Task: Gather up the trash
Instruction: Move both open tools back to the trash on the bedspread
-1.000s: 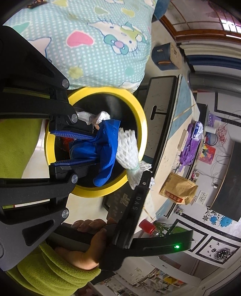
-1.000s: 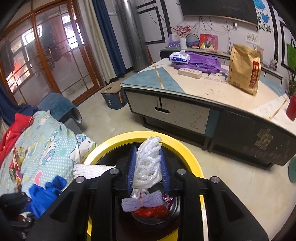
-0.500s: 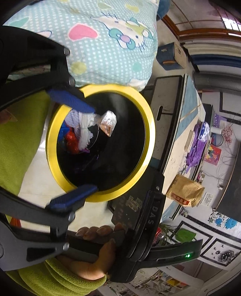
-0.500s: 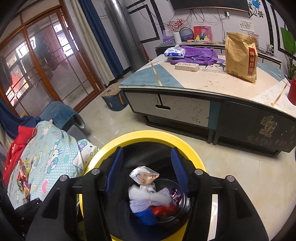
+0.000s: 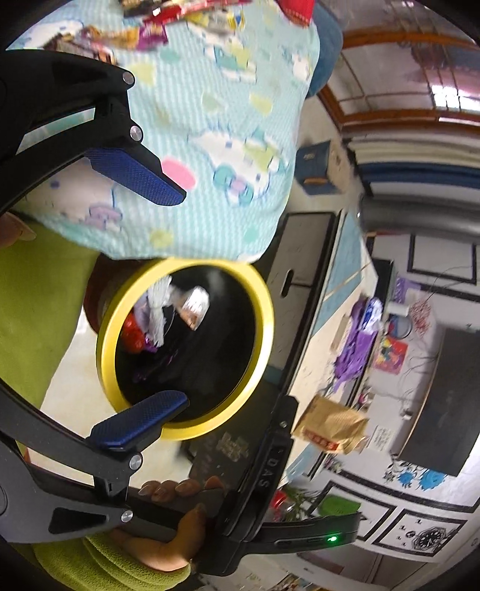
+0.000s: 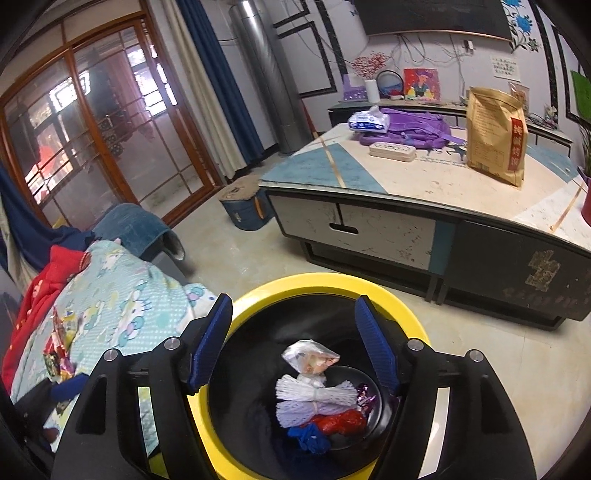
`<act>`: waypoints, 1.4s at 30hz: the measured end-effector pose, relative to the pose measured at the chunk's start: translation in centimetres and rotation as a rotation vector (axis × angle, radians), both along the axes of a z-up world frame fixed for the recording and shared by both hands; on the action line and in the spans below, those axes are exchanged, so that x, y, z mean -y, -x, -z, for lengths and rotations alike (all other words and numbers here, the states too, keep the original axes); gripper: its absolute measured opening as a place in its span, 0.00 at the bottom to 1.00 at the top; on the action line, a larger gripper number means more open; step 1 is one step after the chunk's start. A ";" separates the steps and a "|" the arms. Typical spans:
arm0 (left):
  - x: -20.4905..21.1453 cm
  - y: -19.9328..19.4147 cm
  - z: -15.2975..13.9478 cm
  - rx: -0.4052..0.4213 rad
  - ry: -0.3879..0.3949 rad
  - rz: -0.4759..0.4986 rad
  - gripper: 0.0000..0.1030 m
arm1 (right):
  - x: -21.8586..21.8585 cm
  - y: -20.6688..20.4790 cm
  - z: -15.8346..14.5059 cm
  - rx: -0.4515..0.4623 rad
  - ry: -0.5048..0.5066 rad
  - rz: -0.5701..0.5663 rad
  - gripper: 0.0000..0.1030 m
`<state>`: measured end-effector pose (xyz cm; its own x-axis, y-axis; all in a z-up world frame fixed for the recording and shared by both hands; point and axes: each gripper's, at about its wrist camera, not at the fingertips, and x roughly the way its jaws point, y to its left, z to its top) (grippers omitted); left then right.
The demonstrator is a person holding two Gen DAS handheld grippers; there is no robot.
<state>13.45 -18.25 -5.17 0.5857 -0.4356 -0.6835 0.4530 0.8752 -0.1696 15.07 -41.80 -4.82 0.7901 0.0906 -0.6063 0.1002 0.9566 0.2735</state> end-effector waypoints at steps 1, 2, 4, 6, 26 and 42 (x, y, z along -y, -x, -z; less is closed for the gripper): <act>-0.4 0.2 -0.2 0.010 -0.001 -0.011 0.89 | -0.2 0.1 -0.2 0.004 0.005 -0.006 0.65; -0.8 0.3 -0.5 0.021 -0.003 -0.023 0.89 | -0.5 0.1 -0.4 0.009 0.009 -0.010 0.65; -1.4 0.5 -0.9 0.036 -0.008 -0.039 0.89 | -0.9 0.2 -0.8 0.019 0.013 -0.020 0.66; -2.0 0.7 -1.3 0.046 -0.007 -0.055 0.89 | -1.3 0.5 -1.2 0.031 0.018 -0.030 0.67; -7.9 2.0 -3.8 0.129 0.039 -0.220 0.89 | -8.1 2.4 -3.4 0.122 0.084 -0.201 0.71; -14.8 2.2 -4.6 0.171 0.060 -0.392 0.89 | -14.7 3.8 -4.8 0.158 0.104 -0.368 0.76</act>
